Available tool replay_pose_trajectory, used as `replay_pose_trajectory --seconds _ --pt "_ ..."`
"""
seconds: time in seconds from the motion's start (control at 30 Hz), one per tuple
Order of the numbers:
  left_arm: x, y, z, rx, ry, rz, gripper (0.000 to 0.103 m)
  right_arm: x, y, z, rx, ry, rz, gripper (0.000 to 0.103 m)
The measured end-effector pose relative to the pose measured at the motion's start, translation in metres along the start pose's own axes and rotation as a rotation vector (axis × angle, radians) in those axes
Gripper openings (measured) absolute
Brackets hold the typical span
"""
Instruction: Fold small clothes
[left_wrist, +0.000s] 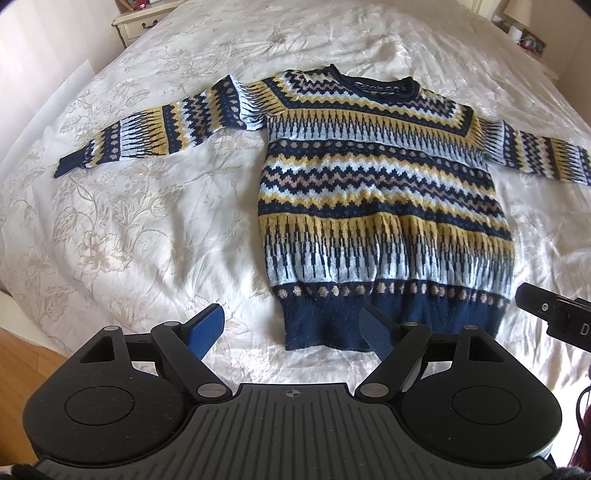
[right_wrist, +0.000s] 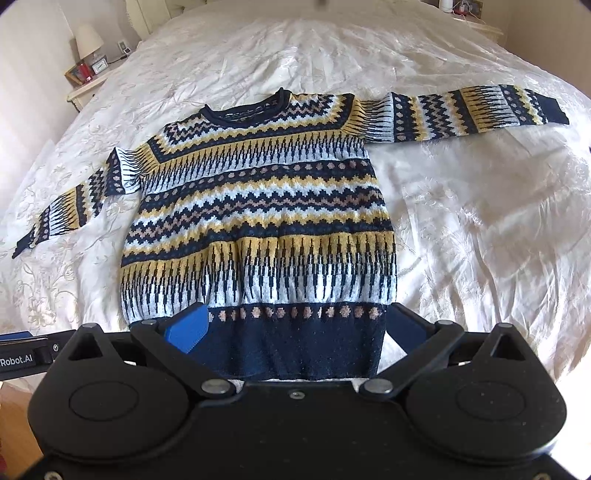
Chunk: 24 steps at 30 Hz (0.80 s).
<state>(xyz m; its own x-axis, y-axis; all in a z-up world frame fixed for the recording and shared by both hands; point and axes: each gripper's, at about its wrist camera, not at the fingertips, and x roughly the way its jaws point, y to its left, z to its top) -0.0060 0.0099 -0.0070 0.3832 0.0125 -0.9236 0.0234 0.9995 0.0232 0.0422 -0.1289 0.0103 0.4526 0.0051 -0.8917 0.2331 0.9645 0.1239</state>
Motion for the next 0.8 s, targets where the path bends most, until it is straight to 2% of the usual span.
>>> replay_pose_trajectory --seconds 0.8 --pt "0.0008 -0.0001 -0.0059 0.007 0.006 -0.003 0.079 -0.0007 -0.0030 -0.0011 0.011 0.005 0.022 0.102"
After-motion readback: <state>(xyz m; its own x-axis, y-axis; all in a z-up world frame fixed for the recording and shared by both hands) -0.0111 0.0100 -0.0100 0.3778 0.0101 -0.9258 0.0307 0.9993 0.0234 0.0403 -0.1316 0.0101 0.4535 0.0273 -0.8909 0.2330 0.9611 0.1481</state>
